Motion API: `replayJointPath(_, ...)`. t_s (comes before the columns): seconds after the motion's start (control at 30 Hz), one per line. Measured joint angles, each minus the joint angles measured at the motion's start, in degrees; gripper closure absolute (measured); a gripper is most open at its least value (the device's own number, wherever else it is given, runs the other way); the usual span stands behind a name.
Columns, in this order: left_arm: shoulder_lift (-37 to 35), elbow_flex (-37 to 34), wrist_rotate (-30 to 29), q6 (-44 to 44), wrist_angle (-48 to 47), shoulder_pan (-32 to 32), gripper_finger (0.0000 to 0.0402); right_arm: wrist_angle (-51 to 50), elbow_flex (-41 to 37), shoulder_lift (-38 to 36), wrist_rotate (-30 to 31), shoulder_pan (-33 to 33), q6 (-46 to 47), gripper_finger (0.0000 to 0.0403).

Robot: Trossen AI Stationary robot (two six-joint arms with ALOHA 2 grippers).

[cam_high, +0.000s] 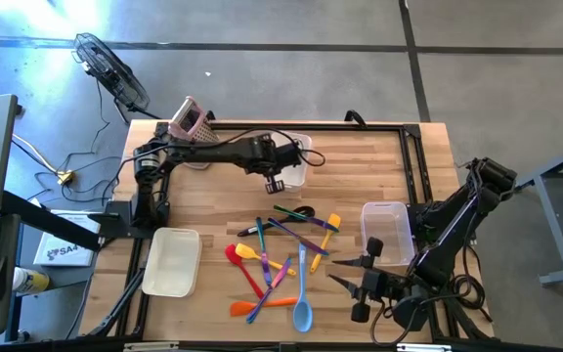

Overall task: Pick & Place Kitchen Items
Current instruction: Put the blue table knife into the top white bin

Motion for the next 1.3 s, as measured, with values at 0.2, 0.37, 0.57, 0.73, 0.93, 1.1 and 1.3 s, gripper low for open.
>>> replayJointPath(0.2, 0.1, 0.0, 0.1, -1.1, -0.4, 0.0, 0.0308, 0.0, 0.0, 0.0, 0.0, 0.0, 0.0, 0.0263)
replayJointPath(0.37, 0.1, 0.0, -0.7, -1.2, -0.3, 0.0, 0.0264, 0.0, 0.0, 0.0, 0.0, 0.0, 0.0, 0.0263)
replayJointPath(0.57, -0.2, 2.5, -3.1, -1.4, -4.1, 0.0, 0.0256, -0.1, 0.0, 0.0, 0.0, 0.0, -0.6, 0.0263)
replayJointPath(0.73, -0.3, 10.5, -1.6, -5.6, -15.0, -0.8, 0.0256, -0.4, 0.0, 0.0, 0.1, 0.0, -2.4, 0.0263)
replayJointPath(0.93, -0.5, 18.4, 14.0, -11.8, -31.6, -2.4, 0.0256, -0.4, 0.0, 0.0, 0.0, -0.7, -3.2, 0.0263)
replayJointPath(1.1, -0.4, 18.8, 26.5, -11.2, -40.7, -5.0, 0.0256, -0.5, 0.0, 0.0, -1.2, -0.9, -3.5, 0.0263)
replayJointPath(1.3, -0.4, 15.6, 30.8, -15.2, -40.2, -10.2, 0.0256, -0.5, 0.0, 0.0, -1.9, -0.9, -5.1, 0.0263)
